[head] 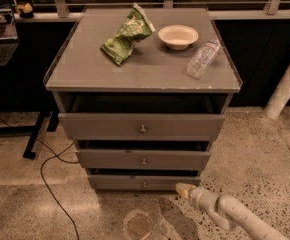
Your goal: Open bottom drawer
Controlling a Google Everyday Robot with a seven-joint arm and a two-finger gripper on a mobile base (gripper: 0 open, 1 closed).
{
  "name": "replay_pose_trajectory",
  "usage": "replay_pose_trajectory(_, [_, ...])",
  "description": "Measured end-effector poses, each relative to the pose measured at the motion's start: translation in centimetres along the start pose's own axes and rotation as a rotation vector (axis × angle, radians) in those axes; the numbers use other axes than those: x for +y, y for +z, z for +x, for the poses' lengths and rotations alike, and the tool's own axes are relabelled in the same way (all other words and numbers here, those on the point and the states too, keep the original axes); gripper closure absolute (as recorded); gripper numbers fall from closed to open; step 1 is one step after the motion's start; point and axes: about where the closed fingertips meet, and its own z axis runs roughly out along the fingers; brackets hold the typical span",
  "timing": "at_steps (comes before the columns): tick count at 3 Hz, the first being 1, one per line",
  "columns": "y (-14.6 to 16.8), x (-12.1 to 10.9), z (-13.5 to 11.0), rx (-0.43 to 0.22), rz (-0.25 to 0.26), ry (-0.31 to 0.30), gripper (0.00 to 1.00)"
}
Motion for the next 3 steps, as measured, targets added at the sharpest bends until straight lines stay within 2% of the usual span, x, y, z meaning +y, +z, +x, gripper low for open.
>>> replay_pose_trajectory(1, [4.7, 0.6, -2.1, -0.078, 0.005, -0.07, 1.0])
replay_pose_trajectory(2, [4.8, 0.7, -2.0, -0.079, 0.008, -0.07, 1.0])
replay_pose_trajectory(3, [6.1, -0.5, -2.8, -0.109, 0.043, -0.075, 1.0])
